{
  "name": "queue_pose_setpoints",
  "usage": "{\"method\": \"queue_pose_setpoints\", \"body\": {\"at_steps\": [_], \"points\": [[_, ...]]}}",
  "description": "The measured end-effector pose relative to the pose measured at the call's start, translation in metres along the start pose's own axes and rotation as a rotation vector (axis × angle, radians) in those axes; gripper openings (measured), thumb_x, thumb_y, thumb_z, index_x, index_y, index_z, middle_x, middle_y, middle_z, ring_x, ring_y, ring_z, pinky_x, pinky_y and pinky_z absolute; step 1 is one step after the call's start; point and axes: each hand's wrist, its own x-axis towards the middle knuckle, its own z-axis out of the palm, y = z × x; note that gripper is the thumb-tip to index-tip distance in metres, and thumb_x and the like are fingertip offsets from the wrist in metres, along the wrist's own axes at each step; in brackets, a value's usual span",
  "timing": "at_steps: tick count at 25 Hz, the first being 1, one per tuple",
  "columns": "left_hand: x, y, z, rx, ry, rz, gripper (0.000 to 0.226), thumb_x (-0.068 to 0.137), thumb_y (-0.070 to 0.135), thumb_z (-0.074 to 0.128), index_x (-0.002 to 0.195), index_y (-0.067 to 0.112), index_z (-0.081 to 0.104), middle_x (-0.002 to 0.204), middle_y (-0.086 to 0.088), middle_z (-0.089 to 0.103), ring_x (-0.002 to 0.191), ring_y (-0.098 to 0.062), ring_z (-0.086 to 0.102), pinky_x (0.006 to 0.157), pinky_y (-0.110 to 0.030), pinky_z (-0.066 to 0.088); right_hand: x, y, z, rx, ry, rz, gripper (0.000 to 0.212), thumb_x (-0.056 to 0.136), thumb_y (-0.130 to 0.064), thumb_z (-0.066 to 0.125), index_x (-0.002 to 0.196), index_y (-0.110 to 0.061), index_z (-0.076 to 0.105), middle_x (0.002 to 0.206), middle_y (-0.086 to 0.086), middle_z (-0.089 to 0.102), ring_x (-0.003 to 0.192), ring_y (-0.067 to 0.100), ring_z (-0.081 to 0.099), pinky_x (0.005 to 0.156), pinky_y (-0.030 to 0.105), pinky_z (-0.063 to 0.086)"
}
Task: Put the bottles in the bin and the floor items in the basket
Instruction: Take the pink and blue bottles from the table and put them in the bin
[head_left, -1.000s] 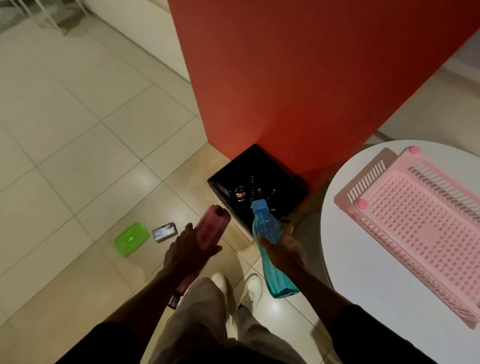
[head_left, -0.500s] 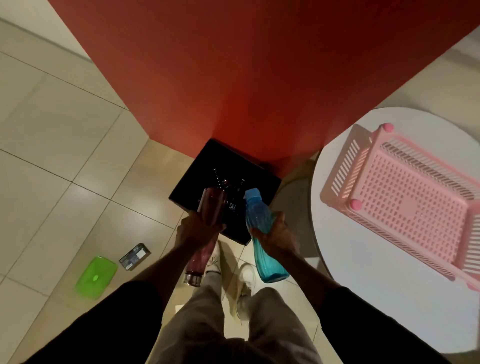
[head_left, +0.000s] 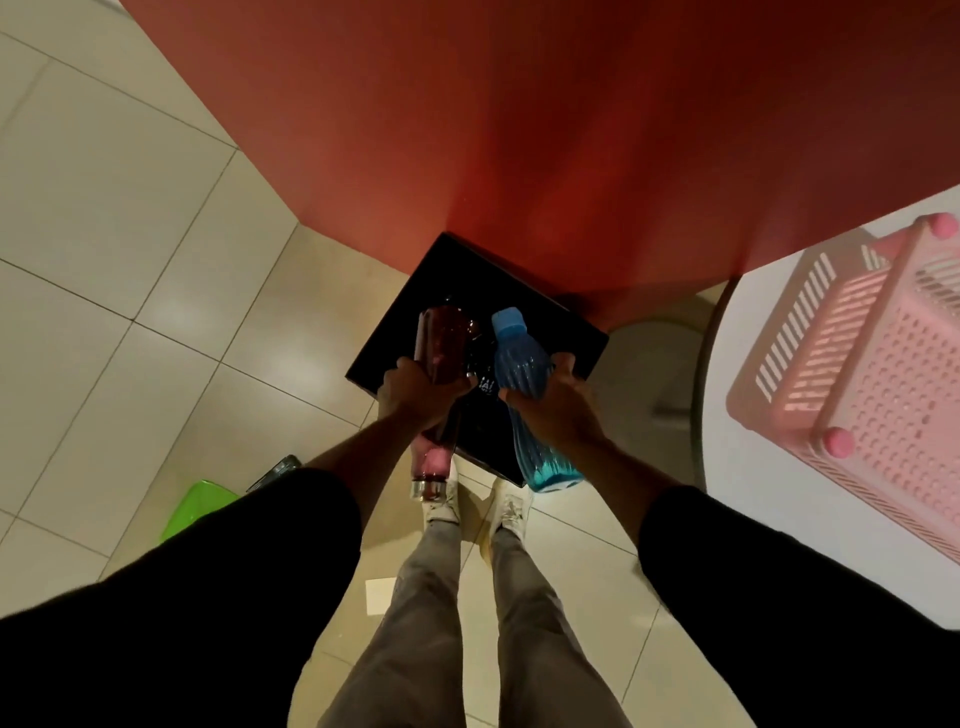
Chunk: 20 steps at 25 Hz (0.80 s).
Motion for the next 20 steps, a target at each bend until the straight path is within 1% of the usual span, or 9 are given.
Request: {"method": "queue_pose_setpoints", "body": {"at_steps": [2,5,7,9,10,12,13,16,20], "points": [[0.031,0.003,0.011,-0.023,0.020,-0.031,0.090,0.070,0.065,0.086,0.130,0.008,0.052,0.117,-0.012,0.065,0.096,-0.028,0.069,0.082,-0.046,0.063,0.032,-0.001,0.013,-0.022,-0.017,0.004,0.084,0.070,-0.072,0.074,0.125,-0.024,0.032,0.116,0.008,0.064,0.099,0.032,0.067,0.085,0.052,0.059],[0.051,0.013,0.020,-0.046,0.040,-0.051,0.097,0.070,0.069,0.083,0.135,0.007,0.048,0.122,-0.012,0.063,0.101,-0.029,0.068,0.081,-0.043,0.061,0.056,-0.002,0.021,-0.044,-0.009,0.011,0.091,0.061,-0.084,0.063,0.123,-0.026,0.030,0.119,0.011,0.066,0.101,0.036,0.068,0.086,0.054,0.058],[0.058,0.016,0.026,-0.055,0.030,-0.055,0.104,0.069,0.073,0.081,0.140,0.007,0.041,0.125,-0.013,0.063,0.103,-0.031,0.069,0.083,-0.045,0.061,0.064,0.001,0.027,-0.084,-0.048,0.023,0.094,0.066,-0.082,0.063,0.129,-0.021,0.030,0.124,0.017,0.063,0.107,0.040,0.066,0.090,0.054,0.057],[0.057,0.017,0.029,-0.015,0.008,-0.044,0.108,0.073,0.076,0.077,0.145,0.006,0.036,0.130,-0.015,0.061,0.110,-0.034,0.067,0.089,-0.049,0.060,0.065,0.004,0.028,-0.153,-0.079,0.017,0.095,0.076,-0.074,0.068,0.138,-0.013,0.031,0.131,0.022,0.058,0.115,0.043,0.062,0.093,0.055,0.055],[0.055,0.013,0.030,0.023,0.004,-0.027,0.106,0.076,0.076,0.074,0.147,0.006,0.036,0.133,-0.015,0.059,0.114,-0.035,0.065,0.092,-0.049,0.059,0.063,0.009,0.030,-0.186,-0.100,-0.013,0.094,0.079,-0.068,0.071,0.142,-0.010,0.032,0.134,0.023,0.056,0.118,0.043,0.060,0.094,0.054,0.055],[0.043,0.005,0.031,0.113,0.029,0.056,0.100,0.080,0.072,0.073,0.149,0.006,0.040,0.138,-0.015,0.056,0.121,-0.035,0.060,0.094,-0.048,0.057,0.053,0.014,0.028,-0.214,-0.124,-0.081,0.090,0.082,-0.057,0.076,0.146,-0.009,0.034,0.137,0.022,0.053,0.123,0.042,0.057,0.095,0.052,0.054],[0.038,-0.001,0.034,0.155,0.030,0.093,0.099,0.080,0.068,0.075,0.149,0.007,0.040,0.140,-0.015,0.055,0.124,-0.034,0.058,0.095,-0.047,0.056,0.049,0.016,0.030,-0.217,-0.133,-0.094,0.088,0.082,-0.054,0.077,0.146,-0.010,0.035,0.136,0.021,0.054,0.124,0.040,0.056,0.095,0.052,0.054],[0.002,-0.015,0.034,0.293,0.029,0.199,0.097,0.080,0.061,0.079,0.151,0.009,0.039,0.144,-0.014,0.051,0.131,-0.033,0.052,0.098,-0.049,0.055,0.022,0.018,0.023,-0.248,-0.098,-0.156,0.086,0.082,-0.057,0.074,0.145,-0.012,0.038,0.136,0.016,0.055,0.125,0.036,0.054,0.096,0.053,0.053],[-0.050,-0.026,0.028,0.483,0.014,0.363,0.099,0.080,0.062,0.078,0.154,0.012,0.036,0.151,-0.012,0.046,0.139,-0.031,0.044,0.107,-0.046,0.051,-0.014,0.018,0.009,-0.328,-0.079,-0.269,0.088,0.084,-0.062,0.068,0.149,-0.011,0.036,0.143,0.014,0.051,0.131,0.034,0.049,0.103,0.052,0.049]]}}
